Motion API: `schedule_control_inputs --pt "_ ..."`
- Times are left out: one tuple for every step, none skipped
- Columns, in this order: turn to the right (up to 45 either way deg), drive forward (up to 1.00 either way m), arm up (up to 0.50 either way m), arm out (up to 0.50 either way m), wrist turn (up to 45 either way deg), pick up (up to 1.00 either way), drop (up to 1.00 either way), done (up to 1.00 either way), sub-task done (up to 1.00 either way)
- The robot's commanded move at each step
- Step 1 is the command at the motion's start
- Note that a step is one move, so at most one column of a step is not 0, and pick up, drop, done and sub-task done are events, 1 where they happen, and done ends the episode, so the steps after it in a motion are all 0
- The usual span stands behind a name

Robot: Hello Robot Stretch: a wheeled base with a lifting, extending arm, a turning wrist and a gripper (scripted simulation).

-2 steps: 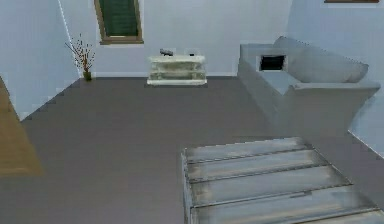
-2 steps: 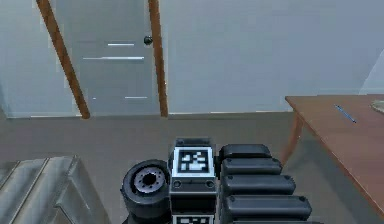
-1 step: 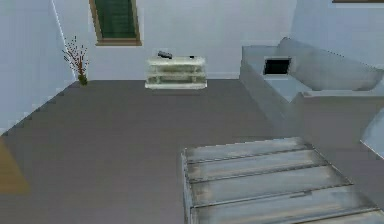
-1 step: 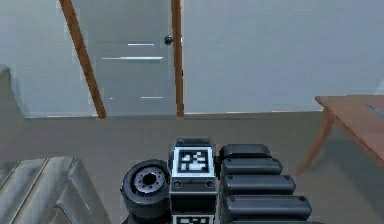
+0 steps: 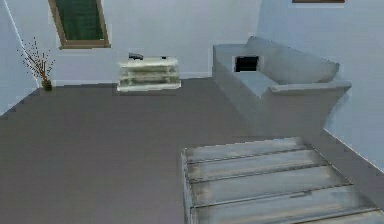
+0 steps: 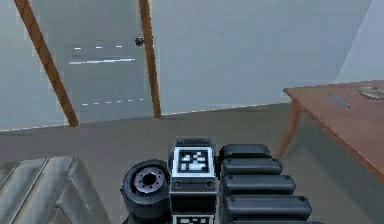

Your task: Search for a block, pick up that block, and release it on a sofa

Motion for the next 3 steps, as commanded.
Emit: schedule_control_inputs --pt "0.0 1.0 0.0 0.0 0.0 0.0 0.0 0.0 0.0" --pt "0.0 1.0 0.0 0.0 0.0 0.0 0.0 0.0 0.0" --pt "6.0 0.0 0.0 0.0 0.0 0.0 0.0 0.0 0.0"
